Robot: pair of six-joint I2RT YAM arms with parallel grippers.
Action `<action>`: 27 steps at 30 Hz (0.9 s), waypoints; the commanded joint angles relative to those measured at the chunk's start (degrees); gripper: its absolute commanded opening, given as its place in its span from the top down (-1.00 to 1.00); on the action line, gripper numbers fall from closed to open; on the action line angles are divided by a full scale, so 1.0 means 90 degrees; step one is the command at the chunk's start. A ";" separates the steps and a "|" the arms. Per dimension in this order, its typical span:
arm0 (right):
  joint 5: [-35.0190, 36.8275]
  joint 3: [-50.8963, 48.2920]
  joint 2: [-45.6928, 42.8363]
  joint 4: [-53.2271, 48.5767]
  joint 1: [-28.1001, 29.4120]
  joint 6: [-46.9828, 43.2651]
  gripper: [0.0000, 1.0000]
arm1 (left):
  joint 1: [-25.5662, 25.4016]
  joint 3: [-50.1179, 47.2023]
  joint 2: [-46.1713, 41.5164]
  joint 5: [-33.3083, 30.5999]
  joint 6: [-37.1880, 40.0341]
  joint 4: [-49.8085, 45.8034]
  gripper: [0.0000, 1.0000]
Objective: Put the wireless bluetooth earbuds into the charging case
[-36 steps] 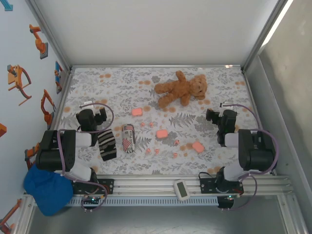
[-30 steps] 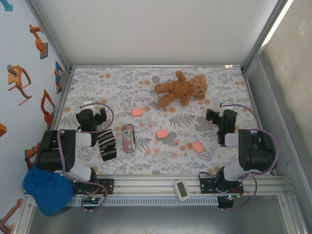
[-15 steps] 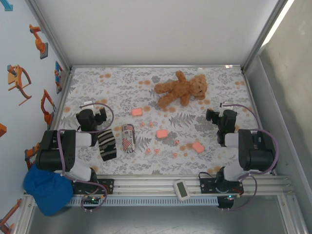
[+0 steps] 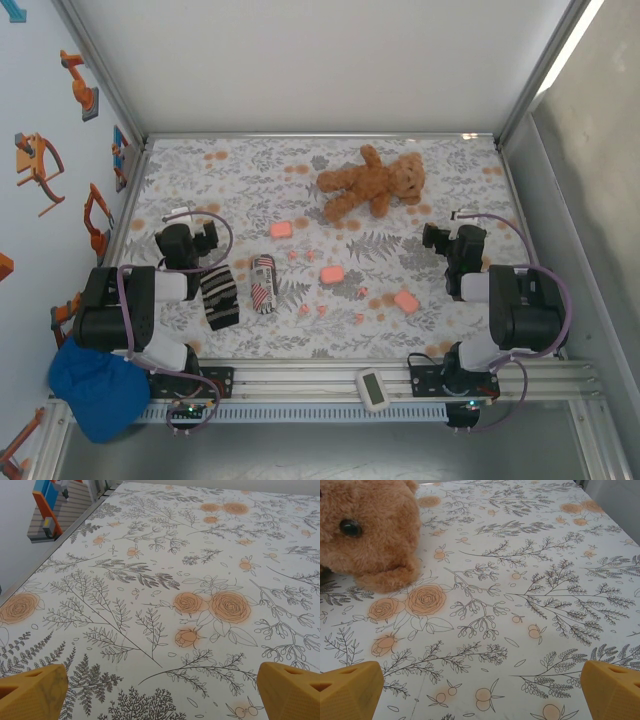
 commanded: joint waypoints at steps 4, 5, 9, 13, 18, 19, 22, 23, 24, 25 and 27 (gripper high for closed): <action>0.0174 0.0178 0.0046 0.0268 0.0027 -0.0076 -0.99 | 0.0037 0.0087 -0.0026 0.0113 0.0089 0.0248 -0.93; 0.0199 0.0178 -0.0032 0.0209 0.0024 -0.0047 -0.99 | -0.0006 0.0113 -0.0218 0.0099 0.0146 0.0072 -0.93; 0.0259 0.0219 -0.0759 -0.0509 0.0022 -0.0026 -0.99 | -0.0296 0.0423 -0.1358 -0.0169 0.0421 -0.1366 -0.93; 0.0151 0.0568 -0.1742 -0.1914 0.0025 0.0117 -0.99 | -0.0408 0.0507 -0.2322 -0.0359 0.0111 -0.2095 -0.93; -0.0529 0.1290 -0.3025 -0.3965 0.0032 0.0155 -0.99 | -0.0432 0.0936 -0.3469 0.0031 -0.0978 -0.3835 -0.93; -0.0653 0.1414 -0.3230 -0.4279 0.0032 0.0142 -0.99 | -0.0437 0.1000 -0.3652 0.0154 -0.1223 -0.4128 -0.93; -0.1123 0.1645 -0.3684 -0.4815 0.0037 0.0270 -0.99 | -0.0434 0.1107 -0.4251 0.0672 -0.1862 -0.4983 -0.92; -0.1354 0.1719 -0.3773 -0.4934 0.0041 0.0338 -0.99 | -0.0437 0.1121 -0.4449 0.0813 -0.2056 -0.5258 -0.93; -0.1595 0.1807 -0.3833 -0.5049 0.0043 0.0373 -0.99 | -0.0438 0.1136 -0.4601 0.0903 -0.2175 -0.5463 -0.93; -0.1894 0.1927 -0.3856 -0.5217 0.0055 0.0385 -0.99 | -0.0438 0.1147 -0.4811 0.0993 -0.2327 -0.5785 -0.92; -0.2420 0.2234 -0.3807 -0.5628 0.0121 0.0354 -0.99 | -0.0438 0.1174 -0.5179 0.1123 -0.2590 -0.6303 -0.93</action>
